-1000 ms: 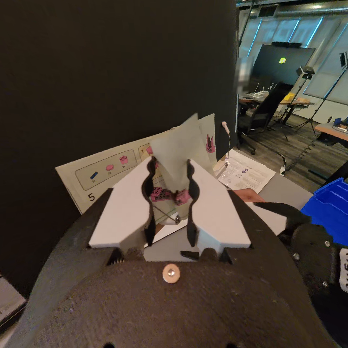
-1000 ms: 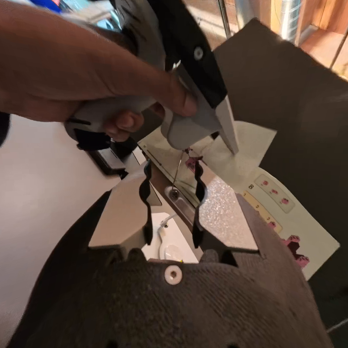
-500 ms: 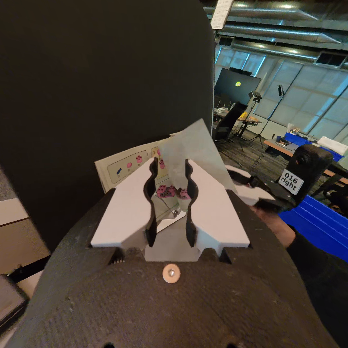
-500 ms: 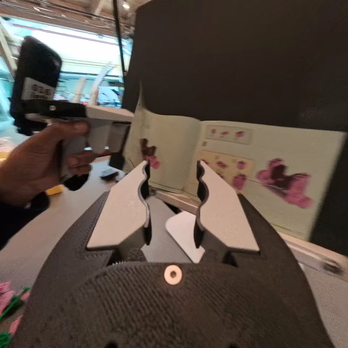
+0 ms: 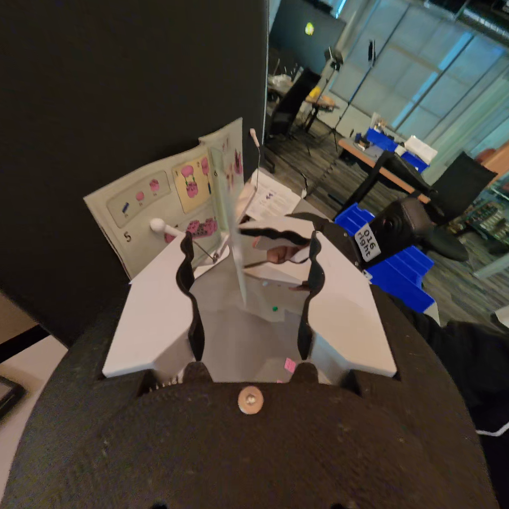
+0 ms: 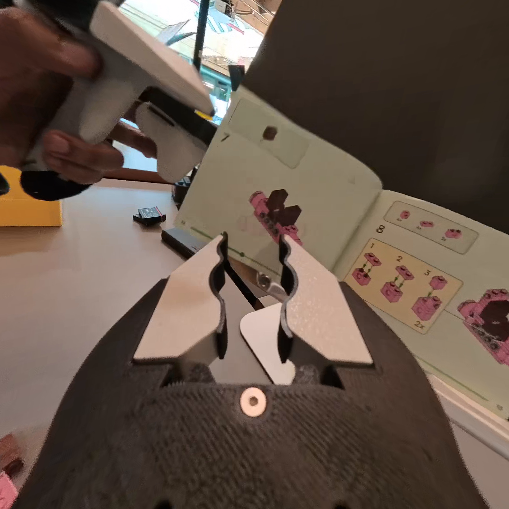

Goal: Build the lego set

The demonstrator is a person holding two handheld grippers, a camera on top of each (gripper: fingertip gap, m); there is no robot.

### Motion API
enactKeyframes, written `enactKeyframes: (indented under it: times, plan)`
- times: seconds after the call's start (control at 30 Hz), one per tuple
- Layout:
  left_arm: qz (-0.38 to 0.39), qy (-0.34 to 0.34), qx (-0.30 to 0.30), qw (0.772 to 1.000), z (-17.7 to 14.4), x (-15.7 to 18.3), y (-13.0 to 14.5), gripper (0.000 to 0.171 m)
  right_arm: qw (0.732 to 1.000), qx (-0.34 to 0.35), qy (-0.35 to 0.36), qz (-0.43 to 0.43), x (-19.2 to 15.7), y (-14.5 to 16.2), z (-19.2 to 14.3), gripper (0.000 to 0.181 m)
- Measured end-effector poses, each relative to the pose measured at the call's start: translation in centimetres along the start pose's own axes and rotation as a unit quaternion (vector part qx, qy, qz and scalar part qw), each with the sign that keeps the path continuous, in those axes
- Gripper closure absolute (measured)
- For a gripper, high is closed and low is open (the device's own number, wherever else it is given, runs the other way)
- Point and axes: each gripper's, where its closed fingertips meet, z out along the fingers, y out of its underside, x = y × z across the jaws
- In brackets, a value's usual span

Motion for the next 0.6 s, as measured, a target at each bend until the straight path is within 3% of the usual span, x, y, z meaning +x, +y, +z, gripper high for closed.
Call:
enactKeyframes:
  times: [0.07,0.1,0.2,0.3,0.5,0.6]
  plan:
    - [0.012,0.004,-0.023,1.0,0.4,0.0,0.8,0.107,1.0,0.001,0.002,0.003,0.1,0.0,0.0,0.146]
    - [0.02,-0.004,-0.028,0.999,0.5,-0.3,0.9,0.128,1.0,0.001,0.002,0.003,0.1,0.0,0.0,0.146]
    - [0.035,-0.038,0.0,0.999,0.7,-1.3,0.0,0.168,1.0,-0.002,0.005,-0.009,0.1,0.0,0.0,0.146]
    - [0.062,-0.039,0.039,0.997,0.9,-0.9,-1.3,0.171,0.999,-0.006,0.01,-0.032,0.0,-0.1,0.0,0.147]
    - [0.115,-0.12,0.026,0.986,1.4,-2.5,-1.1,0.171,0.998,-0.001,0.019,-0.055,-0.2,-0.9,-0.1,0.146]
    - [0.131,-0.12,0.035,0.984,1.7,-2.2,-1.4,0.171,0.997,-0.008,0.02,-0.071,-0.3,-0.9,-0.1,0.147]
